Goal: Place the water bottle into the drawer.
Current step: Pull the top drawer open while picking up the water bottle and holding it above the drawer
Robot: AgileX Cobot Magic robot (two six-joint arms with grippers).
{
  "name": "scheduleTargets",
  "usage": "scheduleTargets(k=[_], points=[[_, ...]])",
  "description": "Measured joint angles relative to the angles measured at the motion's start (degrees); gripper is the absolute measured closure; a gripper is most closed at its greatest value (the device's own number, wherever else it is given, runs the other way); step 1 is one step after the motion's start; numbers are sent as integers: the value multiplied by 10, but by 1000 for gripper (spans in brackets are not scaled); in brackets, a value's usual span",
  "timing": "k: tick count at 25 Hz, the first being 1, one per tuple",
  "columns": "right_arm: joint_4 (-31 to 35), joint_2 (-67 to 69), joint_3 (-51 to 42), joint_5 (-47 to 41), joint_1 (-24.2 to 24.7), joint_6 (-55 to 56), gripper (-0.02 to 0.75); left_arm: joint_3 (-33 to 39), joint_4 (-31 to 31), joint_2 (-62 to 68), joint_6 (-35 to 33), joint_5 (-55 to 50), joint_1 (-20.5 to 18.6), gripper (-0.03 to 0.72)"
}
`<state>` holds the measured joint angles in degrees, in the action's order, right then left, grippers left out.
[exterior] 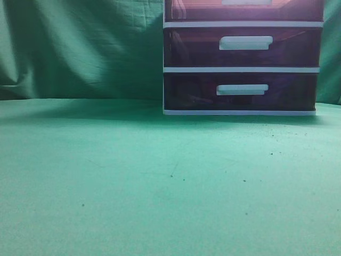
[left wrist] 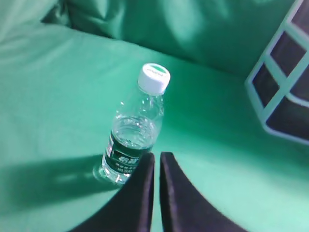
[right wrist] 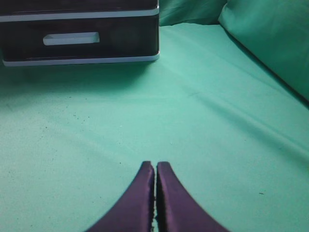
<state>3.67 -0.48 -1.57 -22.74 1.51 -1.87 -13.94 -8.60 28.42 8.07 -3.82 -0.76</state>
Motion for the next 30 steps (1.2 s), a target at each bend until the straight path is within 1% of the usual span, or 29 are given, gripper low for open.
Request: scheduleTargets(k=[3, 8, 10, 11, 13, 15, 16, 17, 19, 26, 30], points=[[0, 0, 0, 0, 0, 0, 738, -1, 1, 55, 0, 53, 12, 688], [0, 0, 0, 0, 0, 0, 738, -1, 6, 140, -1, 143, 14, 688], [0, 0, 0, 0, 0, 0, 738, -2, 47, 180, -1, 176, 14, 590], [0, 0, 0, 0, 0, 0, 738, -2, 78, 202, 0, 193, 14, 512], [0, 0, 0, 0, 0, 0, 738, -3, 120, 244, 9, 221, 16, 301], [0, 0, 0, 0, 0, 0, 738, -6, 125, 281, 13, 242, 16, 118], [0, 0, 0, 0, 0, 0, 738, -8, 115, 301, 15, 248, 16, 67], [0, 0, 0, 0, 0, 0, 738, -12, 103, 318, 16, 251, 16, 42], [0, 0, 0, 0, 0, 0, 738, -21, 79, 359, 16, 264, 16, 51], [0, 0, 0, 0, 0, 0, 738, -75, 48, 499, 0, 315, 16, 51], [0, 0, 0, 0, 0, 0, 738, -100, 31, 572, -19, 373, 16, 51]])
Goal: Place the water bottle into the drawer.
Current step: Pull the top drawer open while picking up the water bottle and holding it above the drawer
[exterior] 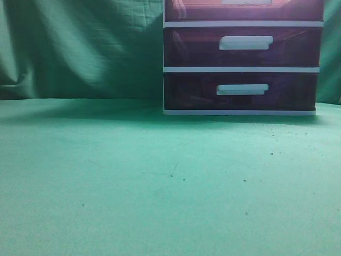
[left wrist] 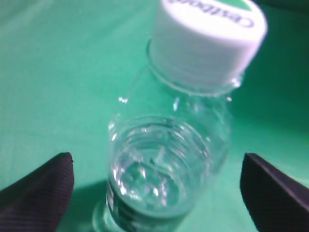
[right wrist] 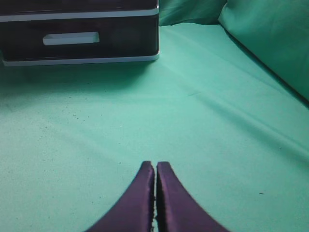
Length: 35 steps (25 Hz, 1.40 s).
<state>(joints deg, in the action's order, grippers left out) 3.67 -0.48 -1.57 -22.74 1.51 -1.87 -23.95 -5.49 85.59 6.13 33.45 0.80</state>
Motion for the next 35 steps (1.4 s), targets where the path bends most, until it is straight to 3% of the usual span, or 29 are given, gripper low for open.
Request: scheduleTargets(k=[10, 13, 17, 21, 27, 32, 35], points=[[0, 0, 0, 0, 0, 0, 738, -34, -36, 107, -54, 95, 0, 96], [0, 0, 0, 0, 0, 0, 738, -35, -36, 107, -64, 105, 0, 269], [0, 0, 0, 0, 0, 0, 738, -35, -19, 108, -72, 104, 0, 409], [0, 0, 0, 0, 0, 0, 738, -35, 71, 79, -64, 71, 0, 394], [0, 0, 0, 0, 0, 0, 738, -35, 199, -49, 25, -8, 0, 394], [0, 0, 0, 0, 0, 0, 738, -58, 347, -159, 165, -148, 8, 394], [0, 0, 0, 6, 0, -1, 738, -91, 429, -213, 242, -226, 42, 394]])
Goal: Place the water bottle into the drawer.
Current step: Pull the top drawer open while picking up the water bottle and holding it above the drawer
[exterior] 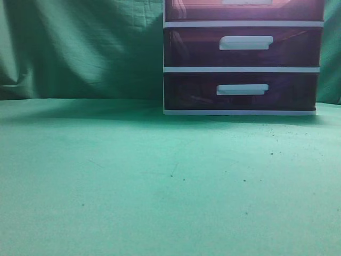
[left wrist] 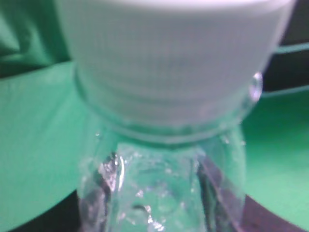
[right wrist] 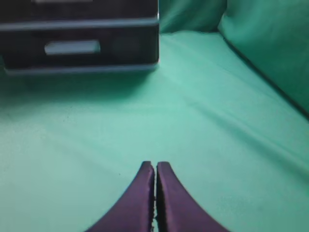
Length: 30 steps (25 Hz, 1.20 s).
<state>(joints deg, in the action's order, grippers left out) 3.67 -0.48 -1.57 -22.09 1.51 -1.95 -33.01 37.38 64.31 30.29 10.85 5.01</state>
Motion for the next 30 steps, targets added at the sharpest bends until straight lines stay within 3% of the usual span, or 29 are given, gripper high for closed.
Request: scheduleTargets(k=[4, 8, 10, 16, 19, 25, 30], points=[[16, 0, -1, 115, 0, 2, 738, -39, 36, -64, 35, -58, 60, 394], [49, 0, -2, 314, 0, 20, 738, -61, 34, -109, 41, -119, 129, 394], [58, 0, 3, 337, 0, 22, 738, -63, 21, -124, 42, -147, 170, 394], [62, 75, 126, 199, 0, -10, 738, -63, 1, -133, 43, -216, 295, 394], [62, 162, 212, 123, 0, -39, 738, -63, 1, -127, 43, -242, 336, 394], [63, 358, 386, 3, 0, -94, 738, -63, 9, -120, 43, -257, 347, 394], [58, 499, 524, -71, -35, -360, 738, -63, 46, -120, 43, -272, 347, 394]])
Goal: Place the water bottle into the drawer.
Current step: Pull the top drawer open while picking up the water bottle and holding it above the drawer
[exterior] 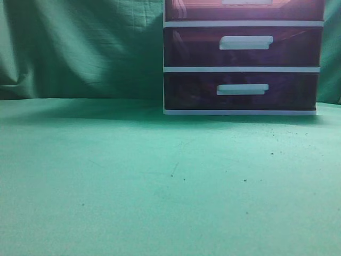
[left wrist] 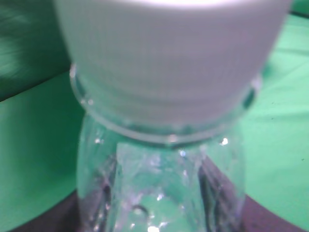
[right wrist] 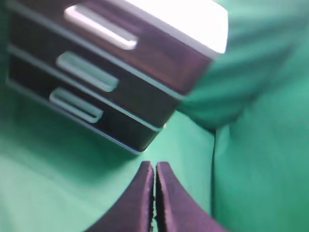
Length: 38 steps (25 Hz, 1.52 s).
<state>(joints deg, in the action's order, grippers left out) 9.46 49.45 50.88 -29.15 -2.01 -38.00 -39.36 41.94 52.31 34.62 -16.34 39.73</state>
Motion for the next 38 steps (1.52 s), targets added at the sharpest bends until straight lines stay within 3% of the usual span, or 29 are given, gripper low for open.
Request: scheduleTargets(k=[4, 10, 14, 20, 26, 38], points=[[-49, 95, 62, 9, -77, -127, 738, 0, 5, 0, 0, -26, 0, 394], [-184, 219, 78, 174, -123, -151, 738, 0, 10, 0, 15, -55, 0, 394], [-211, 291, 78, 283, -124, -182, 620, 0, 77, 9, 93, -91, 0, 394], [-213, 390, 89, 404, -124, -260, 371, 0, 225, 38, 255, -148, 0, 394], [-210, 455, 142, 420, -124, -285, 356, 0, 336, 73, 344, -157, 0, 394], [-213, 537, 221, 426, -107, -292, 356, 0, 366, 113, 360, -169, 0, 394]])
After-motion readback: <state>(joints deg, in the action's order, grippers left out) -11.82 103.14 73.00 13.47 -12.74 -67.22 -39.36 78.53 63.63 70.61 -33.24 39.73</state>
